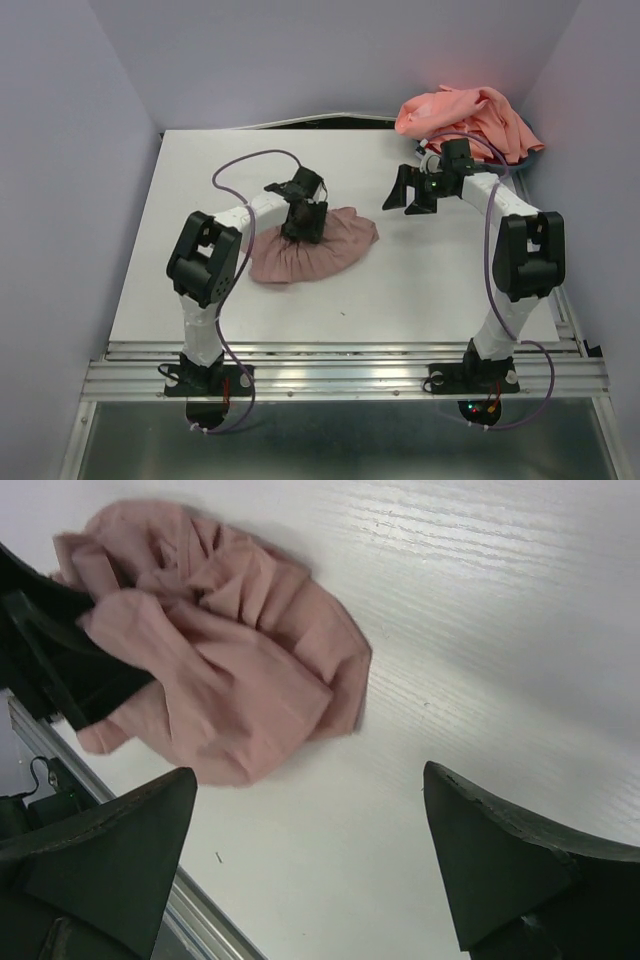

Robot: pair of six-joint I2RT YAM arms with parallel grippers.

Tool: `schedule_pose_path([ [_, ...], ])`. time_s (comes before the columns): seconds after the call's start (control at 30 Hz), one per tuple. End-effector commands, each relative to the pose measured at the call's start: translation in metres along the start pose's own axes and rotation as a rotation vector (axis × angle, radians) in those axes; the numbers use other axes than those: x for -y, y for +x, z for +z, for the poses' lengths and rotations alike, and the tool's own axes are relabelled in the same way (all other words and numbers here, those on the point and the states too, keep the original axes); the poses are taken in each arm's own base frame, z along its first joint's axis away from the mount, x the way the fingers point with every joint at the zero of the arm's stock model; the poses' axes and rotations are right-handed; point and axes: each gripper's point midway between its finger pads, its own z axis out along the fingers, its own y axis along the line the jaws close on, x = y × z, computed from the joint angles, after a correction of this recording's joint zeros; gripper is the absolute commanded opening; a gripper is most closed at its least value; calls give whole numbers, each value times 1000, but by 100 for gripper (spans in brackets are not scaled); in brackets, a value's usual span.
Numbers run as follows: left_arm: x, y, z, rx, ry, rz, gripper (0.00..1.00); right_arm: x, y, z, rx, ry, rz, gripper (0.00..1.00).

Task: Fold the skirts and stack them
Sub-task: Neatly place the folded skirt to the corner

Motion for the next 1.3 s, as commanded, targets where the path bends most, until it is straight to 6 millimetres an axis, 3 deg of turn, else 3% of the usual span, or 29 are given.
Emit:
schedule_pose_path([
  [0.0, -78, 0, 18, -127, -175, 104, 71, 2, -10, -4, 27, 4, -45, 100],
  [0.03, -89, 0, 21, -156, -176, 133, 74, 1, -10, -4, 25, -2, -44, 100],
  [0.1, -102, -4, 19, -144, -128, 223, 90, 0, -6, -3, 15, -16, -45, 100],
  [0.17, -132, -12, 10, -111, -138, 235, 98, 0, -3, -2, 9, -21, -44, 100],
  [0.27, -169, -22, 2, -125, -171, 282, 98, 0, 2, -3, 4, -23, -52, 100],
  [0.33, -183, -31, 4, -127, -124, 344, 98, 2, 4, -3, 0, -21, -53, 100],
  [0.37, -193, -44, 1, -104, -132, 350, 99, 2, 5, -3, -3, -21, -51, 100],
  [0.53, -263, -44, 19, -191, -178, 371, 98, 6, 8, -5, -1, -13, -54, 100],
  [0.63, -287, -63, 28, -174, -192, 370, 98, 8, 9, -4, -3, -8, -58, 100],
  [0.67, -303, -82, 21, -125, -212, 359, 98, 9, 9, -4, -3, -5, -58, 100],
  [0.73, -309, -88, 34, -122, -196, 360, 99, 12, 10, -2, -10, 1, -53, 100],
  [0.83, -315, -115, 43, -71, -196, 384, 98, 15, 11, 1, -17, 3, -41, 100],
  [0.87, -315, -140, 35, -13, -205, 404, 94, 16, 12, 3, -23, 1, -33, 100],
  [0.9, -316, -141, 45, -15, -200, 405, 94, 17, 12, 5, -25, 2, -28, 100],
  [1.0, -321, -171, 44, 68, -247, 410, 96, 19, 12, 9, -33, -5, -14, 100],
  [1.13, -318, -183, 47, 116, -268, 419, 97, 20, 8, 12, -32, -6, -3, 100],
  [1.17, -316, -181, 49, 115, -266, 418, 93, 19, 6, 12, -29, -8, -1, 100],
  [1.27, -316, -188, 46, 155, -284, 389, 98, 17, 4, 11, -26, -15, 6, 100],
])
